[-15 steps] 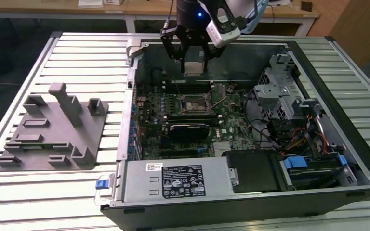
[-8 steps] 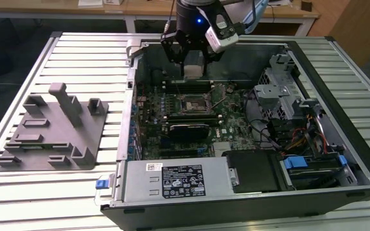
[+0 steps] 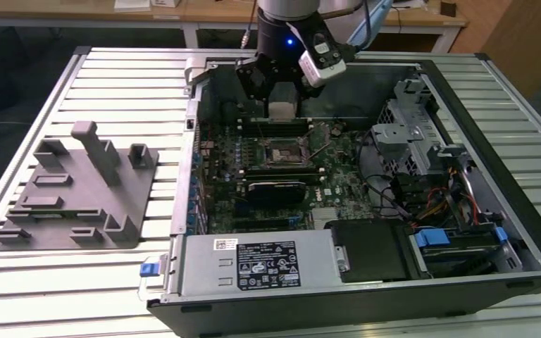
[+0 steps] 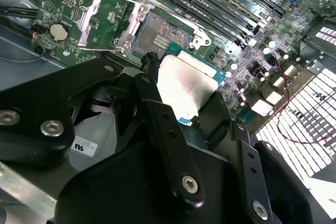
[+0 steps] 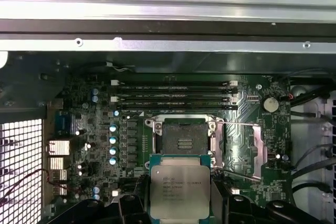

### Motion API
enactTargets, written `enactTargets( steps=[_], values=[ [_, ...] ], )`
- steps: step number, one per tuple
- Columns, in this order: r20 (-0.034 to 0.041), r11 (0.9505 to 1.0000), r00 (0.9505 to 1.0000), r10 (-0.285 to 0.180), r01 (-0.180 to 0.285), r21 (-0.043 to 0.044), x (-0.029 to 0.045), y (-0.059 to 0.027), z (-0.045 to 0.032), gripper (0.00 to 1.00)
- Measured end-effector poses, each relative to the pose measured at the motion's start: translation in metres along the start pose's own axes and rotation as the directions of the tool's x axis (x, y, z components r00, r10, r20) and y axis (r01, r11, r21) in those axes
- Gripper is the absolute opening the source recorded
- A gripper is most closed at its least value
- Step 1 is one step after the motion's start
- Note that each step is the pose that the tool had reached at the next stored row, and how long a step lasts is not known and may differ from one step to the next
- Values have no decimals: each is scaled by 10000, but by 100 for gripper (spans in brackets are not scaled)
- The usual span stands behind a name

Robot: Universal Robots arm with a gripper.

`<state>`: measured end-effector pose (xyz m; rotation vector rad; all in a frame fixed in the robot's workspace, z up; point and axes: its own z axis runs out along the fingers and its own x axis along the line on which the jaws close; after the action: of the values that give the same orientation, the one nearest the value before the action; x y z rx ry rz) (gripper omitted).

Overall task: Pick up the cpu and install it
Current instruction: 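Pick up the cpu and move it towards the insertion slot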

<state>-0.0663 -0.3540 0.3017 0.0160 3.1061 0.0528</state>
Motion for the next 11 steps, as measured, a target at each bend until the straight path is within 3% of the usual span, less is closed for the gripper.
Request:
enactTargets(
  steps=[11],
  values=[
    [0, 10000, 10000, -2, 2, 10, -7, -5, 192, 55]
  ],
)
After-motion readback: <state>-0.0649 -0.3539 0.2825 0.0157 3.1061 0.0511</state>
